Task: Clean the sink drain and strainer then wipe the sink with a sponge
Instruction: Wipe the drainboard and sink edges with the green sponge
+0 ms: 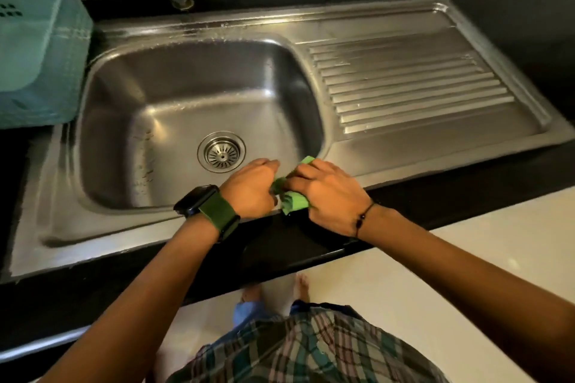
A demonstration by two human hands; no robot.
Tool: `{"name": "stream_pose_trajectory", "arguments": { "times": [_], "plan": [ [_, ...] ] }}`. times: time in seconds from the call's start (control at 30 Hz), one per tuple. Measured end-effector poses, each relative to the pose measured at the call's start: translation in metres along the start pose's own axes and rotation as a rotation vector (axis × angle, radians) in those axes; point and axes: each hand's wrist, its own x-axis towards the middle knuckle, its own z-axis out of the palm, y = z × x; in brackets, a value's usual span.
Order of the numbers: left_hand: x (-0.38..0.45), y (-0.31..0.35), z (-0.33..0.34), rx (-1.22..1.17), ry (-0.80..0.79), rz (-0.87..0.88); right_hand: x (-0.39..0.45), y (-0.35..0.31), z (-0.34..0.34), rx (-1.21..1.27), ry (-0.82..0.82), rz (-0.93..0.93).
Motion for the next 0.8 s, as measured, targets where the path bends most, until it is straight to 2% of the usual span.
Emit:
{"name": "stream_pose_trajectory", "arguments": {
  "times": [0.1, 0.27, 0.33, 0.43, 0.53, 0.67, 0.8],
  "plan": [
    [0.006, 0.004, -0.004, 0.020, -0.044, 0.039, -0.023, 0.045, -0.011, -0.084, -0.044, 0.081],
    [0.015, 0.011, -0.004, -0.022, -0.092, 0.097, -0.073, 0.147, -0.043, -0.087, -0.140, 0.416],
    [0.016, 0.013, -0.002, -0.046, -0.085, 0.122, -0.079, 0.160, -0.047, 0.014, -0.124, 0.519],
    [0.018, 0.013, 0.001, -0.091, -0.068, 0.154, -0.071, 0.142, -0.039, 0.052, -0.013, 0.597],
    [0.023, 0.020, 0.005, -0.112, -0.071, 0.179, -0.053, 0.091, -0.021, 0.067, 0.023, 0.535],
    [0.030, 0.035, 0.008, -0.085, -0.085, 0.262, -0.021, 0.014, -0.001, 0.098, 0.057, 0.356],
    [0.037, 0.037, 0.005, -0.082, -0.108, 0.305, -0.025, 0.012, -0.001, 0.108, 0.070, 0.278]
  ]
}}
